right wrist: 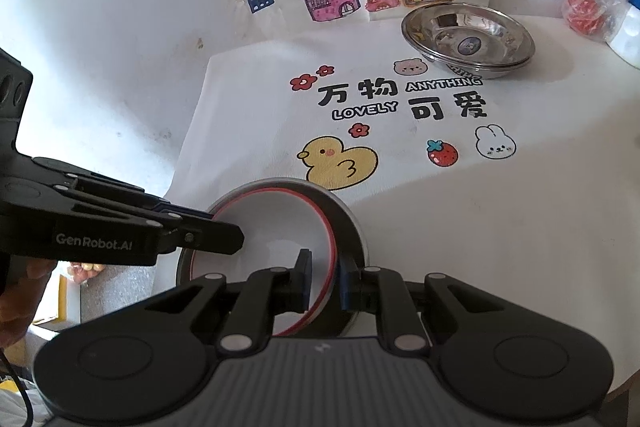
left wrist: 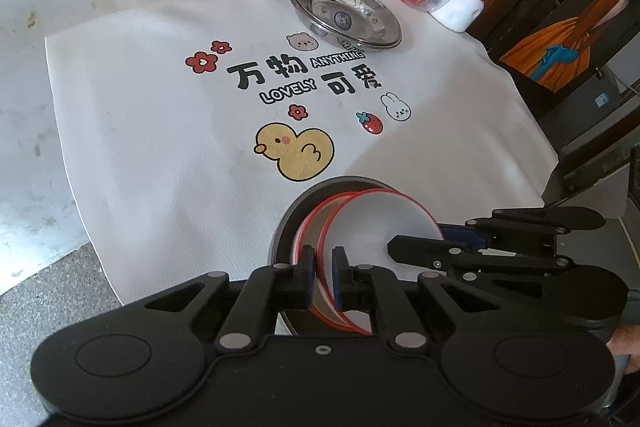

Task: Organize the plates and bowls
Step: 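Lower the second white bowl into the nested bowls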

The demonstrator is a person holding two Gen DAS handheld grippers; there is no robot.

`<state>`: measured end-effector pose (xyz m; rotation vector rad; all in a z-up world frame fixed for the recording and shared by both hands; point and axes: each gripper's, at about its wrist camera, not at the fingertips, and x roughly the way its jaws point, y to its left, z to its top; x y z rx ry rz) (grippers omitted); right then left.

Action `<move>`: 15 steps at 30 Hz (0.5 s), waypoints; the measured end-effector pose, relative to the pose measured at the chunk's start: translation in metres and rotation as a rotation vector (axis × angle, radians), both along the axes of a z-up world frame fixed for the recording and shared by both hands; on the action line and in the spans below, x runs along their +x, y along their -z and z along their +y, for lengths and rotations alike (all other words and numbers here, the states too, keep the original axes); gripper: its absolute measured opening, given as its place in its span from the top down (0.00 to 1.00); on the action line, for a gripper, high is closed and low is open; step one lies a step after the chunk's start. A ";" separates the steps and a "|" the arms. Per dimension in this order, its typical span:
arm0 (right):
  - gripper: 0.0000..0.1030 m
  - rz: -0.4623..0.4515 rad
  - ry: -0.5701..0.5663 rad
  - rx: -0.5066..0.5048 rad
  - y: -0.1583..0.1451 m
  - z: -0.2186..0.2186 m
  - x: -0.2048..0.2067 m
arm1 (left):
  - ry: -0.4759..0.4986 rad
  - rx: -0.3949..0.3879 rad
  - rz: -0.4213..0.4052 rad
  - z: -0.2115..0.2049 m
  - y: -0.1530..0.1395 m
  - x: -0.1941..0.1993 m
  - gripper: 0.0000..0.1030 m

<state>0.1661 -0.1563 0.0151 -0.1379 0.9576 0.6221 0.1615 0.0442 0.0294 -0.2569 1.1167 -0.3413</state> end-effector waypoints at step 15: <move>0.86 -0.004 -0.056 -0.026 -0.001 0.014 0.005 | 0.006 -0.031 -0.006 0.017 -0.003 -0.001 0.91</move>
